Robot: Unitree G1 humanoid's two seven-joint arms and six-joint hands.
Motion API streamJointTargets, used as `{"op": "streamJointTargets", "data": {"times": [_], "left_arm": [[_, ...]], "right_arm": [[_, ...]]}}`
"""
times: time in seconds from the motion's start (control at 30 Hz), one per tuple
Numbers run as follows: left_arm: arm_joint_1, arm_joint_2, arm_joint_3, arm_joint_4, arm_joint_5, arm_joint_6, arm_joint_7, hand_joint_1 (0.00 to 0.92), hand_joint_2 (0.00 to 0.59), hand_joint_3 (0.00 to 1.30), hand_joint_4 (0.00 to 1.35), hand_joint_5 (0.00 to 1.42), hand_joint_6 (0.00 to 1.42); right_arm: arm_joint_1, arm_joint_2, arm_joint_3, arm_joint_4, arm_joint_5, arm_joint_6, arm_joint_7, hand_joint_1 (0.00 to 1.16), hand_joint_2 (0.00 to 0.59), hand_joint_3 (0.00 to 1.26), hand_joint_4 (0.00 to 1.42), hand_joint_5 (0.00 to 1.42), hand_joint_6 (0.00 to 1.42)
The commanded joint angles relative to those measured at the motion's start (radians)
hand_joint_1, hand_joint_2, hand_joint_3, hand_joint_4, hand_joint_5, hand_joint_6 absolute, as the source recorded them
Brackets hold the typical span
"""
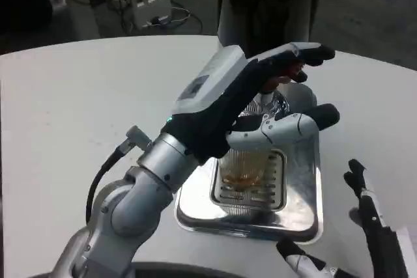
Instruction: Grasp the cup under the faucet to collect the drink, then remove the cup.
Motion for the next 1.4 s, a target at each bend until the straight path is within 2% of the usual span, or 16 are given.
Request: {"op": "streamJointTargets", "data": {"times": [0.03, 0.33, 0.47, 0.73, 1.1, 1.4], "left_arm": [[0.013, -0.002, -0.026, -0.003, 0.020, -0.011, -0.015, 0.096, 0.129, 0.31, 0.28, 0.38, 0.38], [0.004, 0.005, -0.025, 0.009, 0.021, -0.015, -0.017, 0.097, 0.129, 0.31, 0.28, 0.38, 0.38], [0.000, 0.008, -0.027, 0.013, 0.025, -0.016, -0.016, 0.103, 0.131, 0.31, 0.28, 0.38, 0.38], [-0.006, 0.017, -0.028, 0.016, 0.032, -0.018, -0.017, 0.109, 0.132, 0.31, 0.28, 0.38, 0.38], [-0.017, 0.032, -0.018, 0.018, 0.030, -0.020, -0.021, 0.110, 0.132, 0.31, 0.28, 0.38, 0.38], [-0.031, 0.040, -0.016, 0.030, 0.028, -0.022, -0.022, 0.111, 0.132, 0.31, 0.29, 0.38, 0.38]], "right_arm": [[-0.063, 0.025, 0.041, 0.067, -0.006, -0.018, -0.055, 0.85, 0.199, 0.00, 0.05, 0.03, 0.12], [-0.246, 0.049, 0.014, 0.222, 0.037, 0.032, -0.143, 0.85, 0.198, 0.00, 0.05, 0.03, 0.13], [-0.306, 0.055, 0.026, 0.282, 0.040, 0.046, -0.169, 0.86, 0.194, 0.00, 0.05, 0.03, 0.13], [-0.360, 0.061, 0.058, 0.348, 0.046, 0.054, -0.205, 0.86, 0.183, 0.01, 0.05, 0.04, 0.14], [-0.500, 0.065, 0.055, 0.423, 0.081, 0.077, -0.226, 0.87, 0.171, 0.02, 0.06, 0.05, 0.16], [-0.548, 0.082, 0.082, 0.508, 0.104, 0.072, -0.242, 0.88, 0.181, 0.02, 0.07, 0.05, 0.16]]}}
